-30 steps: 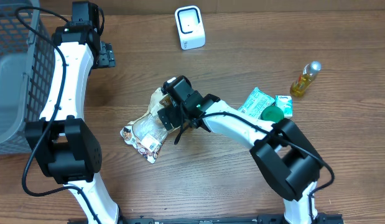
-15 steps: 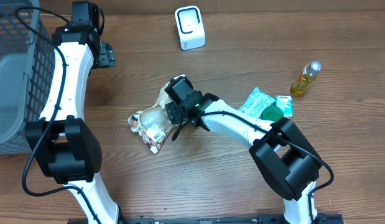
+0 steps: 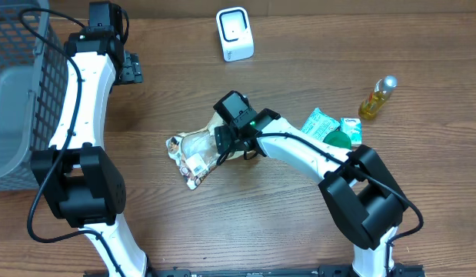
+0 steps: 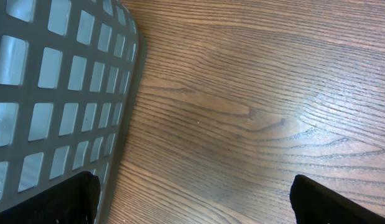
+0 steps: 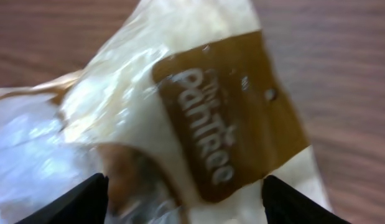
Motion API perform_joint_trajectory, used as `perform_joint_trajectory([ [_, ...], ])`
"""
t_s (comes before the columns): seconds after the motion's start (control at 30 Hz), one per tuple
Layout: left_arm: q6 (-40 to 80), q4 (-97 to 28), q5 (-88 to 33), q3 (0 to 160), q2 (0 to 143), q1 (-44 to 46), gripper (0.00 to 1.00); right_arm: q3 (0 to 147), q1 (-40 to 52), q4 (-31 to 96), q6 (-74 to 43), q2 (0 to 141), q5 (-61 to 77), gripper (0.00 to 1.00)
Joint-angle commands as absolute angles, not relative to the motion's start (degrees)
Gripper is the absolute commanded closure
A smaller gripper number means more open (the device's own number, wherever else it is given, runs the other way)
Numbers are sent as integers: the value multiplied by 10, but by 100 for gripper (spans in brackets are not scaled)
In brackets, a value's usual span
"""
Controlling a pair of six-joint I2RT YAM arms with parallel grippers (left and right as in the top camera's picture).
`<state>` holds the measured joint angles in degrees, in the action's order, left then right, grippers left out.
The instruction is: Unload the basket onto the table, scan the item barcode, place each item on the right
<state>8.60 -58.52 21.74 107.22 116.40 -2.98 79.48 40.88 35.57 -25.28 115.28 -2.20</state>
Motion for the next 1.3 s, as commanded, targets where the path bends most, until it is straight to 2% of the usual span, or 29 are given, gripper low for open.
perform_joint_trajectory([
  [0.0,92,-585,224,1077,1161,-26,0,801,411,356,-244,1103,41,25],
  [0.07,92,-585,224,1077,1161,-26,1,811,411,353,-222,1088,21,25],
  [0.17,92,-585,224,1077,1161,-26,1,817,411,337,-190,1078,-19,16],
  [0.3,92,-584,224,1077,1161,-26,0,817,407,327,-176,1088,-28,11],
  [0.4,92,-584,224,1077,1161,-26,0,817,398,329,-175,1103,-12,0],
  [0.87,92,-585,224,1077,1161,-26,0,813,363,368,-175,1155,49,0],
  [1.27,92,-585,224,1077,1161,-26,0,813,364,409,-177,1156,206,0],
])
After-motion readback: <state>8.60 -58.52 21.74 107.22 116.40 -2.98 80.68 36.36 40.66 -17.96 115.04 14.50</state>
